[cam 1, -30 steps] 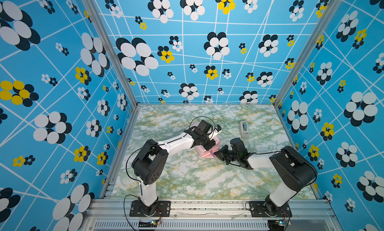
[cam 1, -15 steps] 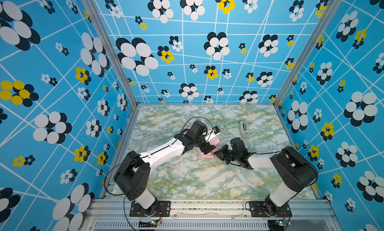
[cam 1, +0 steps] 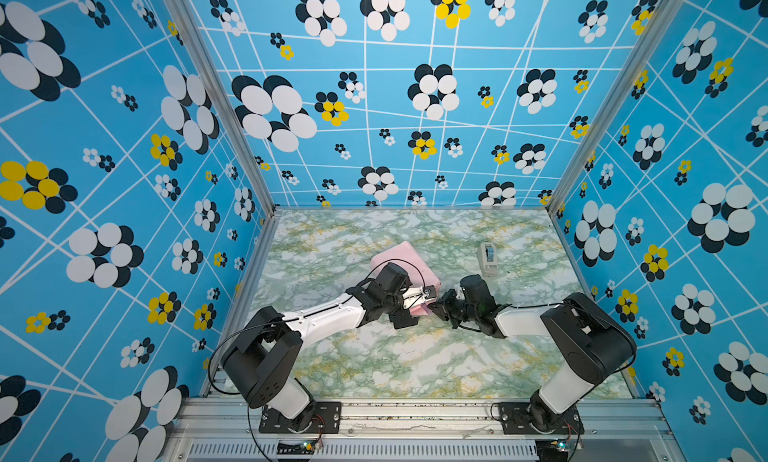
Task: Wrap the gift box in paper
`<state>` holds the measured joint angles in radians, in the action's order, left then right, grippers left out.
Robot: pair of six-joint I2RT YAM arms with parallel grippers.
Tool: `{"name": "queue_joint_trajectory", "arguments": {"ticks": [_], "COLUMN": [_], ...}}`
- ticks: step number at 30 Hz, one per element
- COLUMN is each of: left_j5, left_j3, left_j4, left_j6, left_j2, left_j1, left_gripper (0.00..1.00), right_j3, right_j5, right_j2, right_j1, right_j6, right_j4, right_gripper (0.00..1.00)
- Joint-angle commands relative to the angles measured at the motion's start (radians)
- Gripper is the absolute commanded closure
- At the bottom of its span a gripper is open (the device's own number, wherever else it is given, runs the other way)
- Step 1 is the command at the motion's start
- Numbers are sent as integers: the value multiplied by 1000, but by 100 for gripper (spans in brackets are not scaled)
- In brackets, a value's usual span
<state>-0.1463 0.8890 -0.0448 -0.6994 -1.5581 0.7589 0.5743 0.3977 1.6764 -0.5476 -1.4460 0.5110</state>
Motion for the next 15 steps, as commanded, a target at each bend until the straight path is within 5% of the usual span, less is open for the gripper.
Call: {"name": "queue_joint_trajectory", "arguments": {"ticks": [1,15], "left_j5": [50,263], "left_j3": [-21,-70], "left_j4": [42,147], "left_j6": [-37,-37], "left_j2": [-29,-109], "left_j1": [29,78], "left_gripper": [1,2], "right_j3": [28,16], "right_j5": [-5,-7], "right_j2": [-21,-27], "right_j1": [-5,-2], "right_j6": [-12,-94], "right_j4": [-14,52], "right_gripper": [100,100]}}
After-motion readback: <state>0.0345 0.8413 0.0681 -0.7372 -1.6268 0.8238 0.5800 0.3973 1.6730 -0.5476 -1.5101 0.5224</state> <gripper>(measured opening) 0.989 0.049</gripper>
